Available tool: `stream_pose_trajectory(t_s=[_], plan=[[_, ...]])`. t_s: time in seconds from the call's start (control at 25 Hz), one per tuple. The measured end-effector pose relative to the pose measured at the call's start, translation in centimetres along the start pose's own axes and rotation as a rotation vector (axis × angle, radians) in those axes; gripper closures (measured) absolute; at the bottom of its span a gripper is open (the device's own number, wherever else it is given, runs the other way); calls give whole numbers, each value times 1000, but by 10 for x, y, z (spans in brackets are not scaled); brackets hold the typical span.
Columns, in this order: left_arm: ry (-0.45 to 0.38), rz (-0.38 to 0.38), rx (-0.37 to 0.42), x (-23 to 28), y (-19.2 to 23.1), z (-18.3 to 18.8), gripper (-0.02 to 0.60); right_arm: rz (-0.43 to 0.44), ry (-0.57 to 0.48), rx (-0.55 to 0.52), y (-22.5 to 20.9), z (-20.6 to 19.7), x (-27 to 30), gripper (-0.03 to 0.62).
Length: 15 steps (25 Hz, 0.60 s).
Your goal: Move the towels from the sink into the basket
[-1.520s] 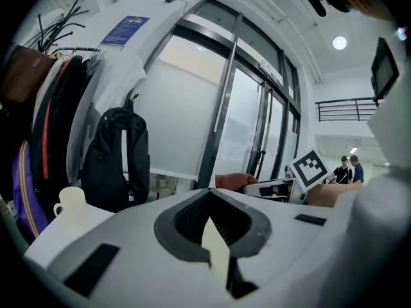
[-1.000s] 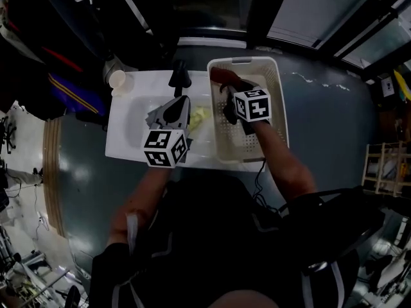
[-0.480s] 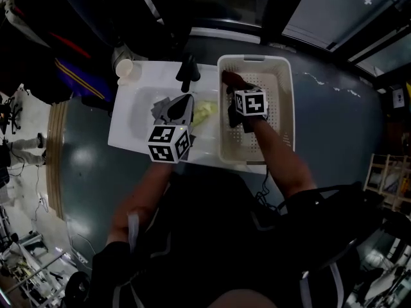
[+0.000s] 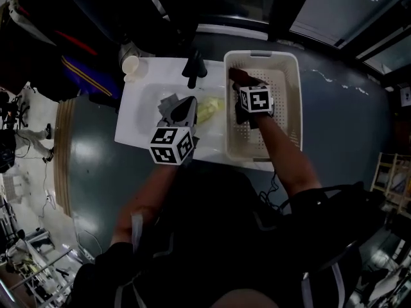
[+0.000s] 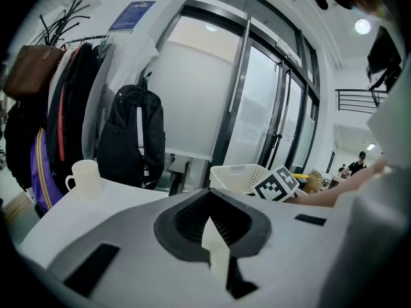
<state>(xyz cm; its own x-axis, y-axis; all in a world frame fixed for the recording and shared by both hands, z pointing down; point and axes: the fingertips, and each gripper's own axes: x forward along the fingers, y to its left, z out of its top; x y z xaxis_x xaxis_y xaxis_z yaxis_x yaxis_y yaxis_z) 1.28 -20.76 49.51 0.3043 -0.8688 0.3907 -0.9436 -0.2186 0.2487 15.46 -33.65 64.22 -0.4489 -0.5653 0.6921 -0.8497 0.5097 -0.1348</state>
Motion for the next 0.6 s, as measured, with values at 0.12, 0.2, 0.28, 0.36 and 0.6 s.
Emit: stream_pose_trajectory(t_s=[0.12,0.2,0.28,0.36,0.6], plan=[[-7,-11,2,-1,6,1,578,-13,-38,-6,0,12,-11,307],[-15,-25,6,-2,11,3,578,-29,-75,2,0,23,-25,307],[-29,-47,14,-7,15,8,578,-34,-119,6,4,37,-43,309],[-45,-83,20,-14,18,15,578,-34,-170,-14,11,50,-62,328],[-80,-181,48,-48,27,35,578,-51,-319,-22,36,80,-123,481]])
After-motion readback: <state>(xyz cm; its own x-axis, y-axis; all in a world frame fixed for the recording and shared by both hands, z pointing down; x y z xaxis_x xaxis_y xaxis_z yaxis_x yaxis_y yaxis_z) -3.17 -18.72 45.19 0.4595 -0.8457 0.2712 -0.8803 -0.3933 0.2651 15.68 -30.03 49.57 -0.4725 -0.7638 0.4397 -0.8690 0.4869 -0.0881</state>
